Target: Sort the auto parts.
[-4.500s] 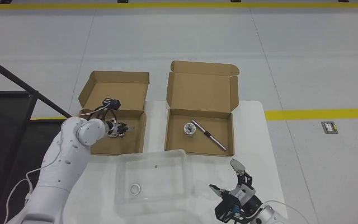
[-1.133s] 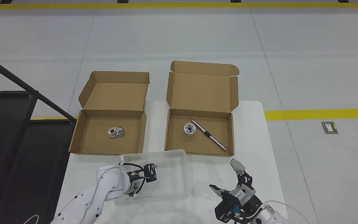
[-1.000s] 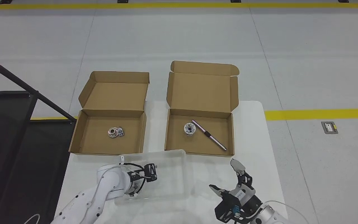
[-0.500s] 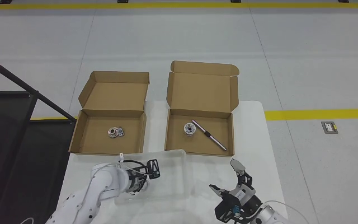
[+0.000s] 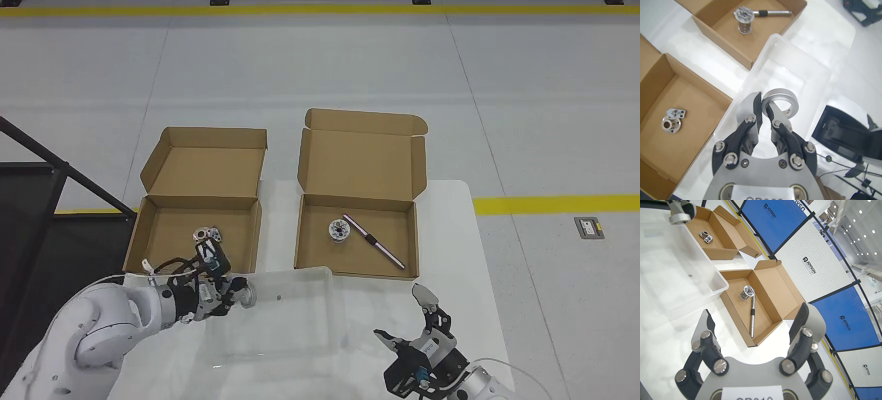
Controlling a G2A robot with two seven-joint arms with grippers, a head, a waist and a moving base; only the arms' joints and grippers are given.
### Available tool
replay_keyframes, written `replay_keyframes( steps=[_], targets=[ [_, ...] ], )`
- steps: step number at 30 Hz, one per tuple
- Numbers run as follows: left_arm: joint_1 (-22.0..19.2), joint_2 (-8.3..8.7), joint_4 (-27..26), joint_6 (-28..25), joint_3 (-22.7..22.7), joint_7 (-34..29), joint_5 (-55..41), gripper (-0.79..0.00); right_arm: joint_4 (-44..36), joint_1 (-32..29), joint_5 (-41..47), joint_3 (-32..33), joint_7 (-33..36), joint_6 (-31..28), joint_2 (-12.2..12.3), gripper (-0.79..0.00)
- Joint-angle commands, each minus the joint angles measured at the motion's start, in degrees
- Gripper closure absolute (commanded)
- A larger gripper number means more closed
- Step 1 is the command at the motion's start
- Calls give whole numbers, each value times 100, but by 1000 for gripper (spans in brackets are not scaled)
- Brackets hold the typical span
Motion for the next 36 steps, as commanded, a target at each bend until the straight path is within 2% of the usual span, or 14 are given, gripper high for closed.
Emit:
replay_keyframes(
  steps=[1, 3, 15, 18, 22, 29, 36],
  targets=[
    [-26, 4, 234, 187, -164, 145, -361, 0, 0, 0, 0, 0, 0, 0, 0, -785],
    [-73, 5, 426, 398, -283, 248, -505, 0, 0, 0, 0, 0, 0, 0, 0, -785],
    [-73, 5, 426, 398, -283, 248, -505, 0, 0, 0, 0, 0, 0, 0, 0, -785],
    [-141, -28, 501, 1044, -237, 488, -278, 0, 0, 0, 0, 0, 0, 0, 0, -785],
    [-640, -117, 921, 1909, 151, 586, 44, 0, 0, 0, 0, 0, 0, 0, 0, -785],
    [-1702, -418, 2113, 3140, 1406, 978, 1218, 0, 0, 0, 0, 0, 0, 0, 0, -785],
    [-2619, -816, 3329, 3656, 2461, 1229, 1616, 0, 0, 0, 0, 0, 0, 0, 0, -785]
  ],
)
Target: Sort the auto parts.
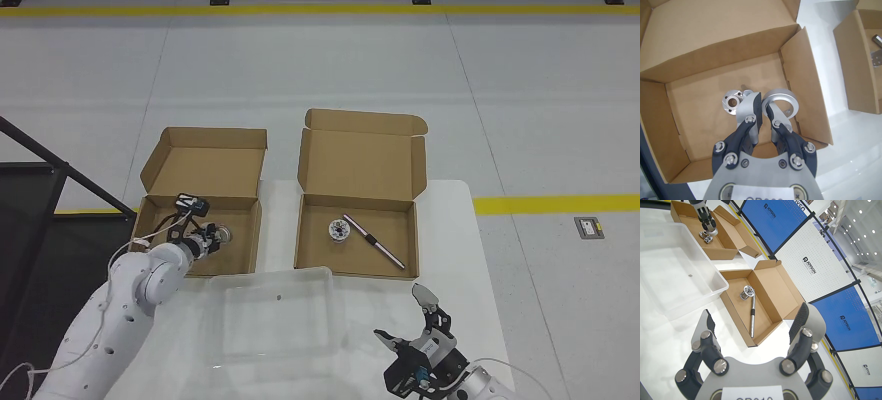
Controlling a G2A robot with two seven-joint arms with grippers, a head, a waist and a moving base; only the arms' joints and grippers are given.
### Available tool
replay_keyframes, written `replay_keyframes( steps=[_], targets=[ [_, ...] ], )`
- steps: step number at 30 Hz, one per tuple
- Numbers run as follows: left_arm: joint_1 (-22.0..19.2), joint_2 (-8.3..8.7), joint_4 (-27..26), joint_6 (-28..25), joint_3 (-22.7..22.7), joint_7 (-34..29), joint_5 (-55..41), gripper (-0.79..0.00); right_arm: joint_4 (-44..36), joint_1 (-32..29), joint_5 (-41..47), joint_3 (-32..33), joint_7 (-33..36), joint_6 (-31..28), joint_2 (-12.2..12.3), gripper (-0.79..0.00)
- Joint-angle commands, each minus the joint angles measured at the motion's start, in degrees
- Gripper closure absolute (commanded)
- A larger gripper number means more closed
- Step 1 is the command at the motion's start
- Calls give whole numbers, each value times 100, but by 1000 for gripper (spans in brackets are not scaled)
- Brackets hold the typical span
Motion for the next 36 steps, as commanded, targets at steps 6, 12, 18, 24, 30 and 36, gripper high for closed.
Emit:
replay_keyframes(
  steps=[6, 12, 18, 24, 30, 36],
  targets=[
    [-557, -343, 891, 161, 686, 211, 233, 0, 0, 0, 0, 0, 0, 0, 0, -785],
    [-851, -547, 1377, 105, 983, 122, 321, -25, 0, 0, 0, 0, 0, 0, 0, -785],
    [-1011, -683, 1696, 42, 1063, 163, 266, -256, 0, 0, 0, 0, 0, 0, 0, -785],
    [-1029, -720, 1719, -72, 963, 253, 212, -336, 0, 0, 0, 0, 0, 0, 0, -785],
    [-818, -589, 1279, -546, 510, 160, -98, -345, 0, 0, 0, 0, 0, 0, 0, -785],
    [-194, -325, 282, -989, -266, -15, -447, -345, 0, 0, 0, 0, 0, 0, 0, -785]
  ],
)
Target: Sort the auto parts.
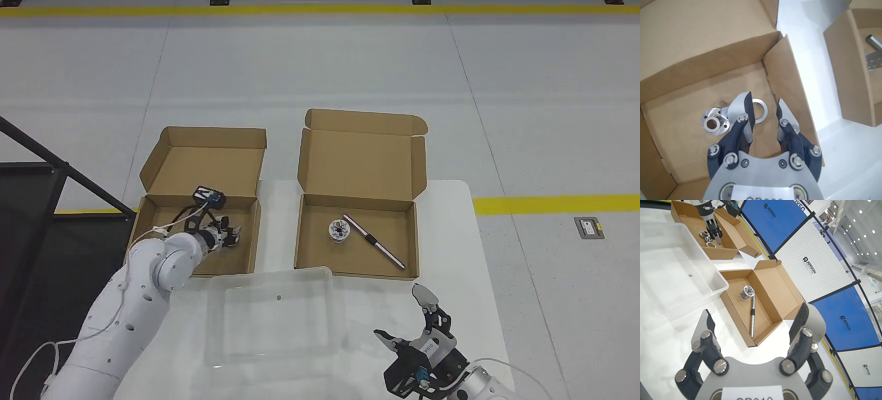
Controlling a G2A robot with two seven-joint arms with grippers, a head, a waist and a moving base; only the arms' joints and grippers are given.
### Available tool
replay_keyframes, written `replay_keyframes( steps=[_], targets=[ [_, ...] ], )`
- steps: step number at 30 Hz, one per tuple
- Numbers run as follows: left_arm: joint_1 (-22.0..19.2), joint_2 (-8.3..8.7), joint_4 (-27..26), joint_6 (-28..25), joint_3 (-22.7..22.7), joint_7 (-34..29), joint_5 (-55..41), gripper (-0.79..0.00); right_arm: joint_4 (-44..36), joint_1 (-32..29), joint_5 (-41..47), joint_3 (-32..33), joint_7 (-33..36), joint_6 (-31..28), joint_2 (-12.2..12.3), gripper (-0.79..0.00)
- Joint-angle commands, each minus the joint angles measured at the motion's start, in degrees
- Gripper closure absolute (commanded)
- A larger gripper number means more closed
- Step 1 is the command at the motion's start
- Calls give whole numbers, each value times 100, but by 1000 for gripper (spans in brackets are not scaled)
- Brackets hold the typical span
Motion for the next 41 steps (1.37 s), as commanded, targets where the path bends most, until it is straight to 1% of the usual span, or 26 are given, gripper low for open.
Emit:
replay_keyframes(
  steps=[1, 3, 7, 10, 13, 16, 17, 18, 20, 21, 22, 25, 26, 29, 31, 41],
  targets=[
    [282, 100, -424, -184, -347, -71, -205, -345, 0, 0, 0, 0, 0, 0, 0, -785],
    [591, 198, -849, -338, -704, -99, -394, -336, 0, 0, 0, 0, 0, 0, 0, -785],
    [1318, 357, -1693, -717, -1379, -73, -894, -369, 0, 0, 0, 0, 0, 0, 0, -785],
    [1847, 444, -2240, -964, -1812, -21, -1201, -385, 0, 0, 0, 0, 0, 0, 0, -785],
    [2329, 507, -2688, -1262, -2192, 24, -1596, -397, 0, 0, 0, 0, 0, 0, 0, -785],
    [2760, 555, -3029, -1628, -2549, 92, -2075, -403, 0, 0, 0, 0, 0, 0, 0, -785],
    [2882, 569, -3114, -1741, -2661, 101, -2231, -428, 0, 0, 0, 0, 0, 0, 0, -785],
    [3002, 582, -3192, -1847, -2763, 119, -2363, -539, 0, 0, 0, 0, 0, 0, 0, -785],
    [3230, 603, -3338, -2038, -2948, 169, -2551, -730, 0, 0, 0, 0, 0, 0, 0, -785],
    [3332, 609, -3399, -2085, -3029, 229, -2634, -785, 0, 0, 0, 0, 0, 0, 0, -785],
    [3422, 613, -3450, -2111, -3089, 264, -2730, -785, 0, 0, 0, 0, 0, 0, 0, -785],
    [3512, 619, -3527, -2089, -3194, 326, -2806, -785, 0, 0, 0, 0, 0, 0, 0, -785],
    [3514, 619, -3526, -2099, -3193, 325, -2812, -705, 0, 0, 0, 0, 0, 0, 0, -784],
    [3514, 619, -3529, -2088, -3197, 328, -2808, -767, 0, 0, 0, 0, 0, 0, 0, -785],
    [3512, 619, -3527, -2088, -3194, 326, -2806, -781, 0, 0, 0, 0, 0, 0, 0, -784],
    [3512, 619, -3527, -2089, -3194, 326, -2805, -784, 0, 0, 0, 0, 0, 0, 0, -785]
  ],
)
